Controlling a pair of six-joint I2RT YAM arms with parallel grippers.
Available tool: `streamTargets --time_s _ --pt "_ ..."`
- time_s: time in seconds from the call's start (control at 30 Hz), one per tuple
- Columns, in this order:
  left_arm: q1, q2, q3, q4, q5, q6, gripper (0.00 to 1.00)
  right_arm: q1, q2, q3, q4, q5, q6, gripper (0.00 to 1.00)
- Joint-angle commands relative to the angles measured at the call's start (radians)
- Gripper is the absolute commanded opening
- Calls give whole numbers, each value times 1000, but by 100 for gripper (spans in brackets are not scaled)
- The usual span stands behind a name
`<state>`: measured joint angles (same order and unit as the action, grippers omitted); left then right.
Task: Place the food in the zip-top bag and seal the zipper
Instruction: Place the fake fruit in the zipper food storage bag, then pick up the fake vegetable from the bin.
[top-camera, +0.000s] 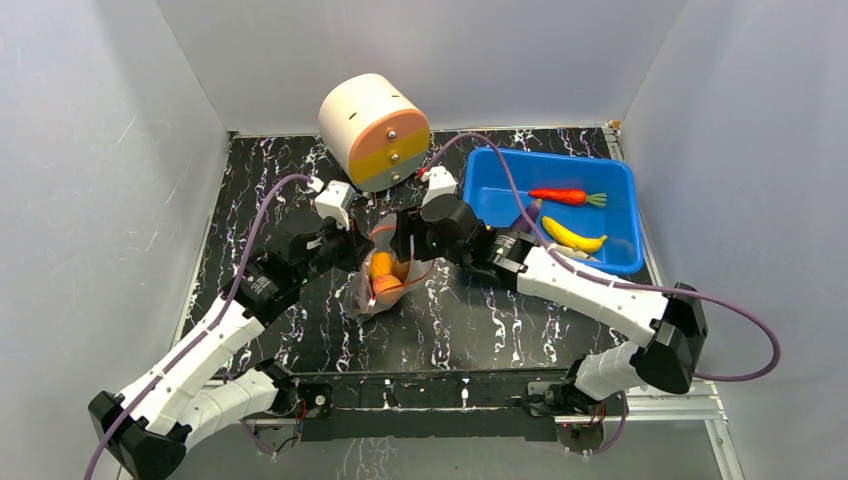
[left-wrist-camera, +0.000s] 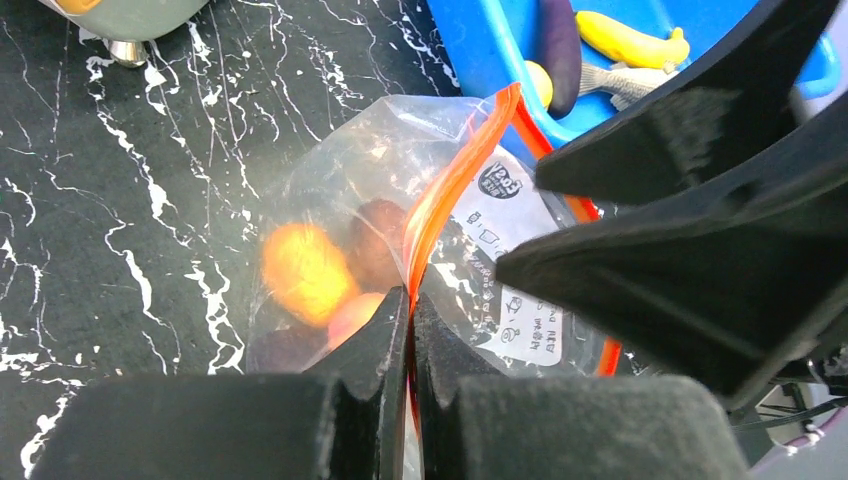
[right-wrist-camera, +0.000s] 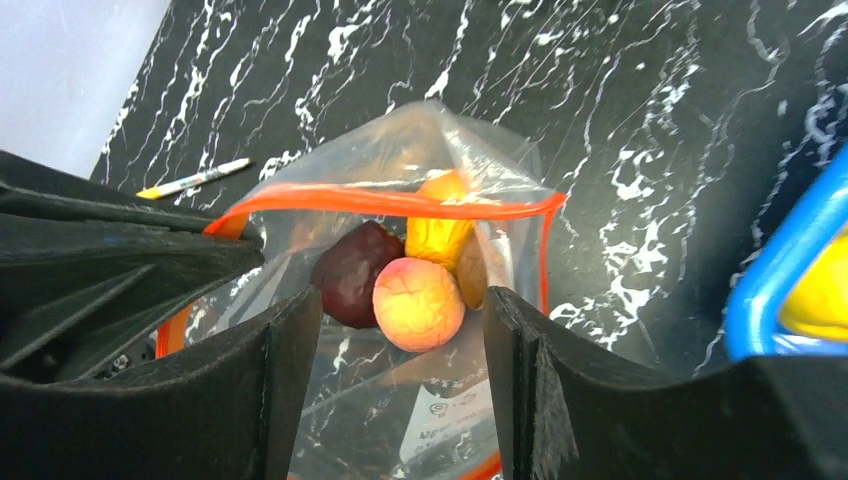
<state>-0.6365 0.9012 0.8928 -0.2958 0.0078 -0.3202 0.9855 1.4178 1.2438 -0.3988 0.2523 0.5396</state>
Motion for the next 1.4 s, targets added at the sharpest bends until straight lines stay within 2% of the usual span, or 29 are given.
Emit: streamTargets --time_s 0.0,0.2,0.47,0.63,0.73,0.87,1.13,1.37 --pt "6 -30 -25 6 -11 70 0 -40 -52 64 -36 55 -76 57" --pt "6 -55 -56 36 15 142 0 -137 -99 60 -50 33 -110 55" --pt "6 -70 -100 64 30 210 0 -375 -132 5 -31 33 -93 52" --pt "6 -89 -126 70 40 225 0 -509 -90 -30 -7 113 -29 52" --pt "6 -98 -136 61 31 232 0 -582 -69 -76 63 152 -3 51" --pt "6 -113 -140 63 33 236 0 -671 -21 -82 115 227 -45 51" --pt "6 -116 -143 63 50 242 0 -855 52 -129 178 275 127 49" --pt "5 -132 -146 57 42 247 0 -966 155 -91 152 302 297 50"
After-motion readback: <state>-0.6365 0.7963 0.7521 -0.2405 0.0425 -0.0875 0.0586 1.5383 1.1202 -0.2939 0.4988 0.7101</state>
